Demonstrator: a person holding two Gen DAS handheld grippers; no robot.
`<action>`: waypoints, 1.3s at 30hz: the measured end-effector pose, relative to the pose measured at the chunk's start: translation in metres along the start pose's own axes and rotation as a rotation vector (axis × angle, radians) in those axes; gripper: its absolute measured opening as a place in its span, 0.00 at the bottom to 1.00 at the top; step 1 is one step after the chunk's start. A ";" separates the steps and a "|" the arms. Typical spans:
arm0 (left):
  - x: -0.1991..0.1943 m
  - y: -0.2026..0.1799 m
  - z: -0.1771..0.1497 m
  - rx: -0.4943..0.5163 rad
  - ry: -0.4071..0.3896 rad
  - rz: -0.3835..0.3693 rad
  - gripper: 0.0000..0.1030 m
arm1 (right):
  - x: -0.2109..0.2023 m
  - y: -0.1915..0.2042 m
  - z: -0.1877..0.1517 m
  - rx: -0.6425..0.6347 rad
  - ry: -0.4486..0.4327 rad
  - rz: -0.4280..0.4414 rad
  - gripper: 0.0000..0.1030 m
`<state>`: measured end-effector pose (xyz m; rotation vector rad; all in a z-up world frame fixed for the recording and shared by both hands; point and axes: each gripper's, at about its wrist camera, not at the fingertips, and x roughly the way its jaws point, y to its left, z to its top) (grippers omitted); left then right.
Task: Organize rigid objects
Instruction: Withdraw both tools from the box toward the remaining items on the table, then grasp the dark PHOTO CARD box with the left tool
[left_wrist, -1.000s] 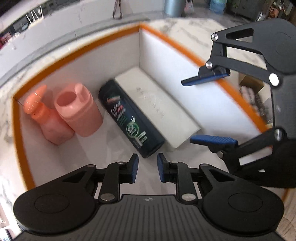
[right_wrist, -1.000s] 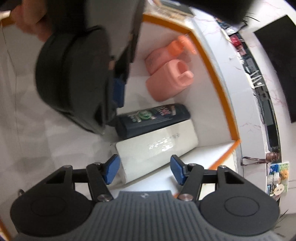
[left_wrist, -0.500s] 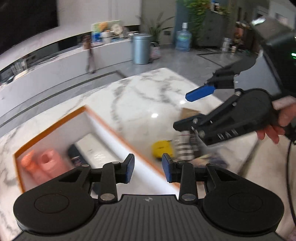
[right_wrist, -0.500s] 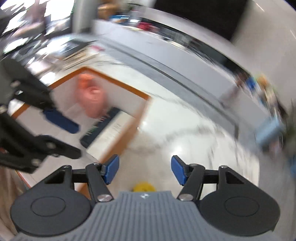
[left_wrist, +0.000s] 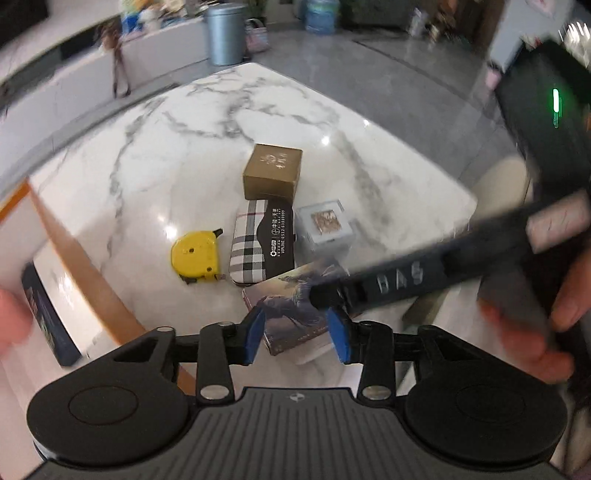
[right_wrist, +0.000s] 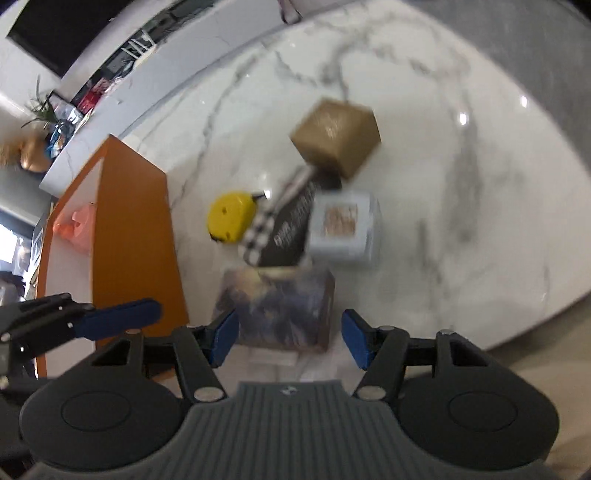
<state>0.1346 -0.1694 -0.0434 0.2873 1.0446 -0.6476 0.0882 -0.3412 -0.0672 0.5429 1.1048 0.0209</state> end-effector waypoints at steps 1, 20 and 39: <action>0.003 -0.003 0.000 0.039 0.006 0.010 0.54 | -0.001 -0.001 0.001 0.001 -0.014 0.021 0.60; 0.054 -0.052 -0.007 0.439 0.142 0.118 0.71 | 0.024 -0.033 0.012 0.129 0.128 0.189 0.30; 0.023 -0.023 0.007 0.292 0.056 0.111 0.33 | 0.018 -0.048 0.014 0.203 0.030 0.150 0.35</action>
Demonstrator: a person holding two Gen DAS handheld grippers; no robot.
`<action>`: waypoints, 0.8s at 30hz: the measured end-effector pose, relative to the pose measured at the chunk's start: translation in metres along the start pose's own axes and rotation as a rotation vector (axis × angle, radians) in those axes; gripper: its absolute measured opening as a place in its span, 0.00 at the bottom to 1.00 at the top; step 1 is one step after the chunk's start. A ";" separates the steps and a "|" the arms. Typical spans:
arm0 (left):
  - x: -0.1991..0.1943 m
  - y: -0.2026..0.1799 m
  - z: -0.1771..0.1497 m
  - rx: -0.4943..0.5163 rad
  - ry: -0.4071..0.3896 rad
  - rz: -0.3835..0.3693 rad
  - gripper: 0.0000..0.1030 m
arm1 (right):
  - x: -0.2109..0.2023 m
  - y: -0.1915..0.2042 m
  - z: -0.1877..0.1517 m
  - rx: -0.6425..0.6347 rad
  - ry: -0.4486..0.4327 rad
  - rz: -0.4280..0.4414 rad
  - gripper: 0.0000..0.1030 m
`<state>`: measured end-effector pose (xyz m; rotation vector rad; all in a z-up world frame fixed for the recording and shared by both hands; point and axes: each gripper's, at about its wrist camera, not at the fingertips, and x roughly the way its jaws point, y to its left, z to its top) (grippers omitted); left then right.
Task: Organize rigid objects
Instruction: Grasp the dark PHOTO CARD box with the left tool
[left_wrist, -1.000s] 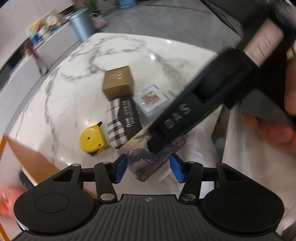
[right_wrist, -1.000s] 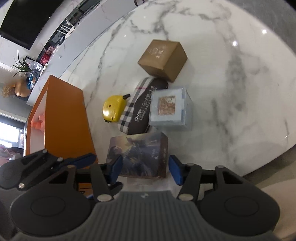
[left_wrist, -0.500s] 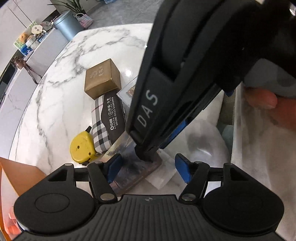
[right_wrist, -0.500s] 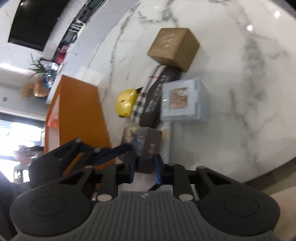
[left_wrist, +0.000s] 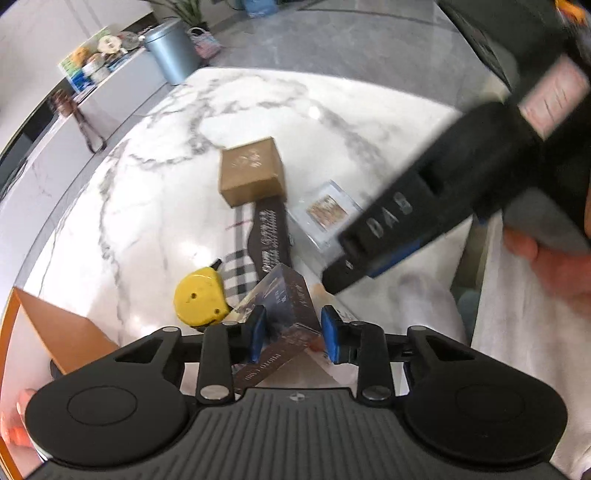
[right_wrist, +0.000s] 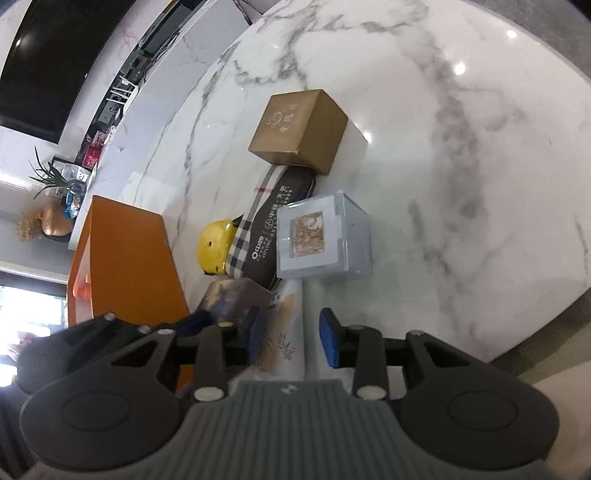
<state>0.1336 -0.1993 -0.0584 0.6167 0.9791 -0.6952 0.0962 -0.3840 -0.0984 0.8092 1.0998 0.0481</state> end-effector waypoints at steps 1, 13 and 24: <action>-0.003 0.004 0.001 -0.012 -0.005 -0.002 0.32 | 0.000 0.001 0.000 -0.003 -0.002 -0.001 0.35; -0.011 0.059 0.026 -0.187 -0.032 0.008 0.25 | 0.005 0.016 -0.002 -0.079 -0.026 0.006 0.34; 0.022 0.087 0.035 -0.263 -0.038 0.000 0.25 | 0.040 0.044 0.017 -0.228 0.014 -0.005 0.30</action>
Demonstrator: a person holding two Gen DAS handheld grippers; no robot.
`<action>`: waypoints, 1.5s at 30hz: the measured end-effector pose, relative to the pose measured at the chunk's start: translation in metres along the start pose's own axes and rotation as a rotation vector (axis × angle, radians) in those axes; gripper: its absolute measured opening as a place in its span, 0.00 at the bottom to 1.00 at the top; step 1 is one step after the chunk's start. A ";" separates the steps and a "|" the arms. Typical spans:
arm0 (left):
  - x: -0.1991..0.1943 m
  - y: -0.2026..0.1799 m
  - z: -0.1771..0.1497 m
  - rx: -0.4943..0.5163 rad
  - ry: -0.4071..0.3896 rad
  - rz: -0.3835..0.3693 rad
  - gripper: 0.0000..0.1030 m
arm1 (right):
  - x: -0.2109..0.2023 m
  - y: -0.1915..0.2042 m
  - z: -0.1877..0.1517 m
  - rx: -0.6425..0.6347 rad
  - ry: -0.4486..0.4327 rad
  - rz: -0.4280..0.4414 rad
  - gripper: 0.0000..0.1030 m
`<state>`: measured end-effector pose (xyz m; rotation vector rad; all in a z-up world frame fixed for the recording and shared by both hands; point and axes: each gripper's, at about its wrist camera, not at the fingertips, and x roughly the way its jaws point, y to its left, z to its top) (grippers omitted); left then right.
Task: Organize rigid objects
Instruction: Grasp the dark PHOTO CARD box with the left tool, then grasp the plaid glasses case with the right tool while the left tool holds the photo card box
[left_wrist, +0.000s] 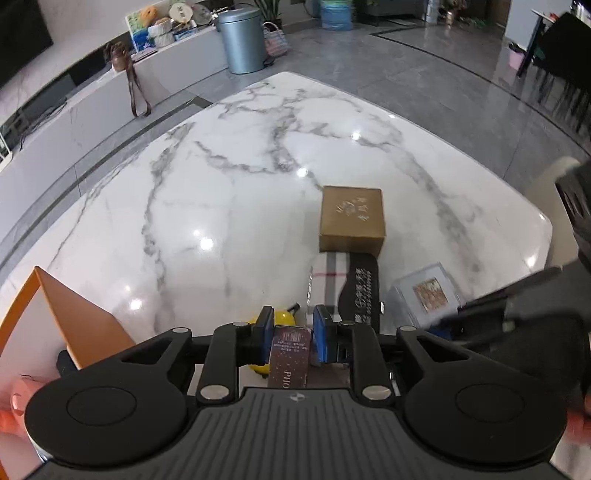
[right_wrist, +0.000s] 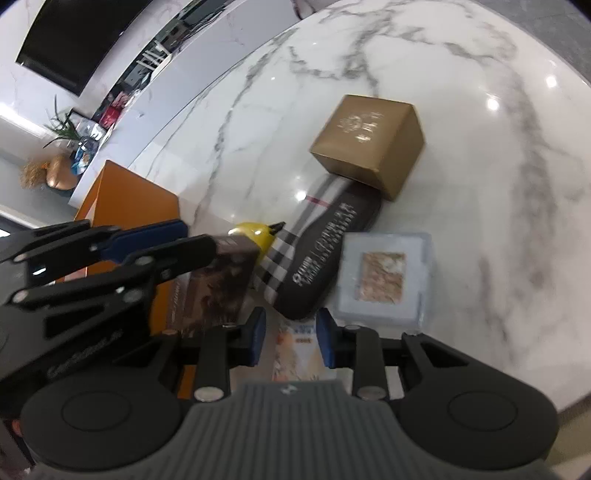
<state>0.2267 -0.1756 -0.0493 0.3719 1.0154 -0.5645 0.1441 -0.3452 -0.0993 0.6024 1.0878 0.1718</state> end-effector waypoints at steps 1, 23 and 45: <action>0.002 0.002 0.002 -0.006 0.000 0.000 0.25 | 0.002 0.004 0.000 -0.031 -0.002 -0.006 0.30; 0.002 0.001 -0.032 0.040 0.192 -0.019 0.35 | 0.008 0.003 0.000 -0.050 -0.033 -0.026 0.23; 0.021 0.021 0.015 -0.091 0.131 0.005 0.24 | 0.015 -0.019 0.022 0.161 -0.140 -0.108 0.47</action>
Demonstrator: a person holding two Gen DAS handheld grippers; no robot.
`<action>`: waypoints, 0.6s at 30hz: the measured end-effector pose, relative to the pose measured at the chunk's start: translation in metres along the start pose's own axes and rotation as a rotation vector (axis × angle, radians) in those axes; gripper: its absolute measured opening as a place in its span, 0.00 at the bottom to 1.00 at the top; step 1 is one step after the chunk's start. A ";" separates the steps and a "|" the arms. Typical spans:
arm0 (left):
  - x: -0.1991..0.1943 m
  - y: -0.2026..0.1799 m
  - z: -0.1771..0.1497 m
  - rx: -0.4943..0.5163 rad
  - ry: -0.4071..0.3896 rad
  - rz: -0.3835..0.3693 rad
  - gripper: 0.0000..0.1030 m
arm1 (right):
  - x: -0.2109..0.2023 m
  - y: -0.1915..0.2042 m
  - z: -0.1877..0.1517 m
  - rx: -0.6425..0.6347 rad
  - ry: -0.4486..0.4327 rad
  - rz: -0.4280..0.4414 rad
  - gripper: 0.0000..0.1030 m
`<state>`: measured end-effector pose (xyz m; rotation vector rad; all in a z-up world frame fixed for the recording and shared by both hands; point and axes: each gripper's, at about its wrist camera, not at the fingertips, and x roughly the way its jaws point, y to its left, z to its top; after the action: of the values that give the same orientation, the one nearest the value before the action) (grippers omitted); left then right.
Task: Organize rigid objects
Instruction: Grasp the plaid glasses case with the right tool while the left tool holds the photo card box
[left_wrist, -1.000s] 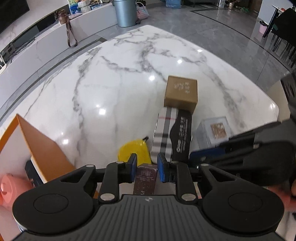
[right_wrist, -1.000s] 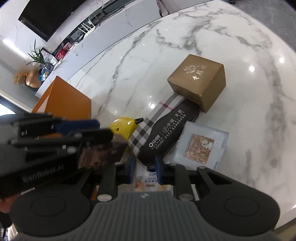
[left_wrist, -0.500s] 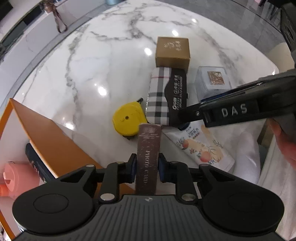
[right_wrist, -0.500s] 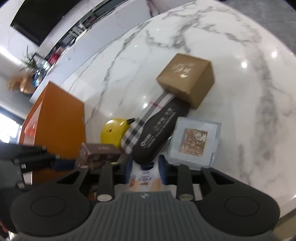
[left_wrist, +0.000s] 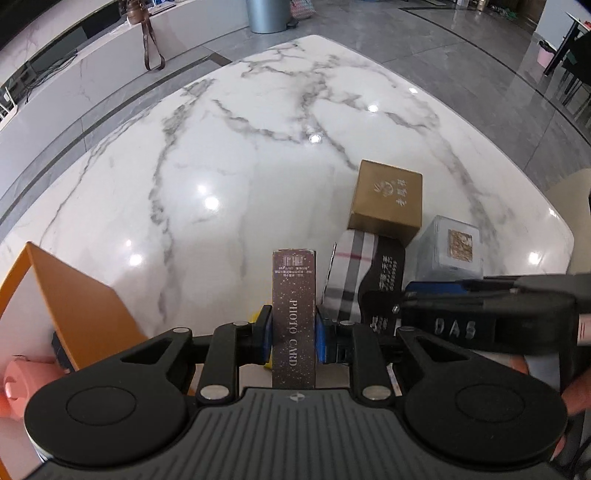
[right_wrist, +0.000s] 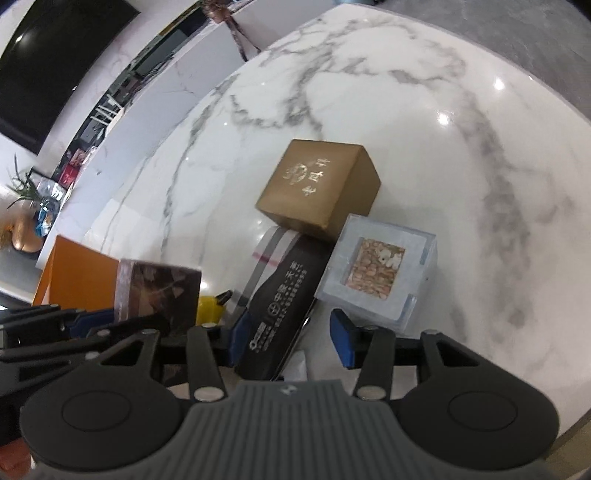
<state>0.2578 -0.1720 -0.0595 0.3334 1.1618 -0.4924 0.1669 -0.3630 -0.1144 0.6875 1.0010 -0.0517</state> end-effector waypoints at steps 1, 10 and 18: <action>0.002 0.001 0.001 -0.003 -0.001 -0.004 0.24 | 0.002 0.002 0.000 -0.015 -0.006 0.000 0.47; 0.011 0.007 0.003 -0.030 0.006 -0.069 0.24 | 0.007 0.006 0.001 -0.087 -0.045 0.020 0.27; 0.012 0.019 0.001 -0.098 -0.003 -0.102 0.24 | -0.005 0.010 0.006 -0.033 -0.116 0.145 0.18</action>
<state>0.2722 -0.1586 -0.0708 0.1890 1.1995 -0.5223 0.1719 -0.3598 -0.1038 0.7170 0.8373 0.0511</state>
